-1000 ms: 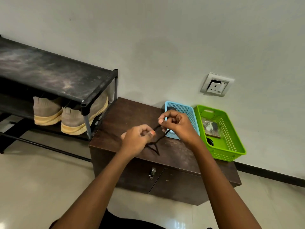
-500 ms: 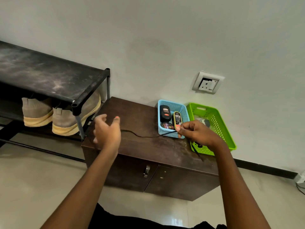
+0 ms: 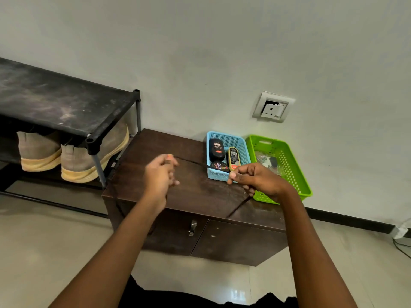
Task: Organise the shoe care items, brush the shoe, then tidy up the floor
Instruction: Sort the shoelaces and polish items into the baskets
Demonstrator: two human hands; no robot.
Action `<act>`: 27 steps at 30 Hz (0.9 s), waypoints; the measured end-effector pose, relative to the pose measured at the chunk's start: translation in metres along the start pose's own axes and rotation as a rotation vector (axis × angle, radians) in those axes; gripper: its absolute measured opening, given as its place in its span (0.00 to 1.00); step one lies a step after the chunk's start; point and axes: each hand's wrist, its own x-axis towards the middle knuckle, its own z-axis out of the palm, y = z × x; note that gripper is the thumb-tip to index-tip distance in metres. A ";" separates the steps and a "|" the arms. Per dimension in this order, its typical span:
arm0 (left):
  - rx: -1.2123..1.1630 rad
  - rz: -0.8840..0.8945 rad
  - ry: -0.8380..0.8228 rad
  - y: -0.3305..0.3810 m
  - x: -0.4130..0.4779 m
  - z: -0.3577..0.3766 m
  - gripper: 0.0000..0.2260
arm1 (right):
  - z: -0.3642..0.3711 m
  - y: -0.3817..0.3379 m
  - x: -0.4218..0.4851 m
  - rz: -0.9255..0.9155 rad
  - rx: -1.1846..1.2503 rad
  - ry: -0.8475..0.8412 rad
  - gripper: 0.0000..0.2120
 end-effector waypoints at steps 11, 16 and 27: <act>0.761 0.112 0.260 -0.010 0.003 0.000 0.31 | -0.006 -0.002 -0.003 0.042 0.054 -0.066 0.15; 0.394 0.134 -0.590 -0.012 -0.019 0.027 0.20 | 0.004 -0.016 0.004 0.101 0.186 -0.199 0.17; 0.383 0.030 -0.115 -0.011 -0.004 0.009 0.13 | -0.014 0.005 -0.007 0.150 0.263 -0.245 0.12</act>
